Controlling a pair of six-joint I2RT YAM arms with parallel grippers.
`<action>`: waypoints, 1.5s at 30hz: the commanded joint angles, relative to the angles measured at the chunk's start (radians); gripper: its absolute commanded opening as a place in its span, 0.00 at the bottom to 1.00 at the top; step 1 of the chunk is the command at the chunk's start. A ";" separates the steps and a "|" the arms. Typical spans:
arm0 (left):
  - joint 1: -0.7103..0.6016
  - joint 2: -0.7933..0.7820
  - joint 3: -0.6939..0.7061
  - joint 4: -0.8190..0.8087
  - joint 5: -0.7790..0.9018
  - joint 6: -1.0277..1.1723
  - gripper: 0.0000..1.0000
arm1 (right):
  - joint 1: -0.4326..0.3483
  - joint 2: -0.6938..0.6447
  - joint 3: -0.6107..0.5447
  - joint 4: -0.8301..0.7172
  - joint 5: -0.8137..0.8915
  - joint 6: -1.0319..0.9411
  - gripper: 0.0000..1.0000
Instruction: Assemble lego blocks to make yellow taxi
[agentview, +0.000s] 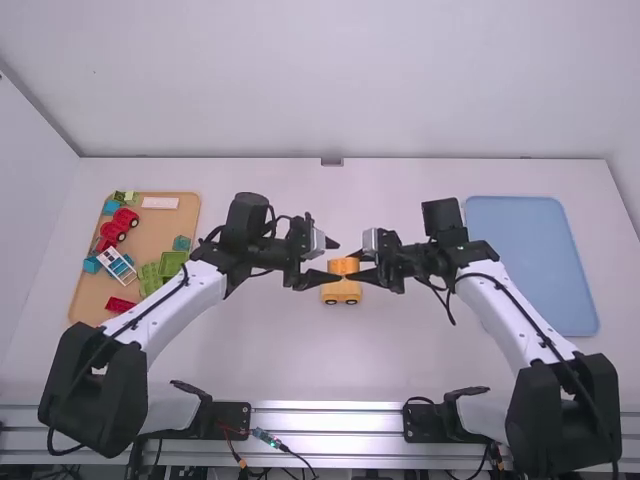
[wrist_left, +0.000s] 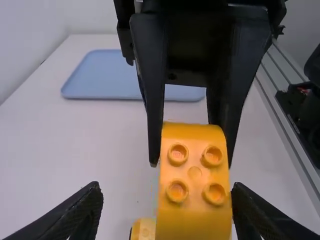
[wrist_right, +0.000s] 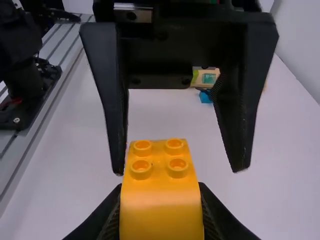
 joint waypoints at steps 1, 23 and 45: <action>-0.008 -0.024 -0.010 0.004 0.021 -0.007 0.65 | 0.036 0.008 -0.009 0.004 0.020 0.000 0.00; -0.008 -0.024 -0.035 0.005 -0.084 -0.066 0.59 | 0.070 0.008 -0.008 0.049 0.130 0.089 0.00; -0.008 -0.024 -0.035 -0.004 -0.096 -0.065 0.42 | 0.070 0.008 -0.008 0.043 0.153 0.090 0.00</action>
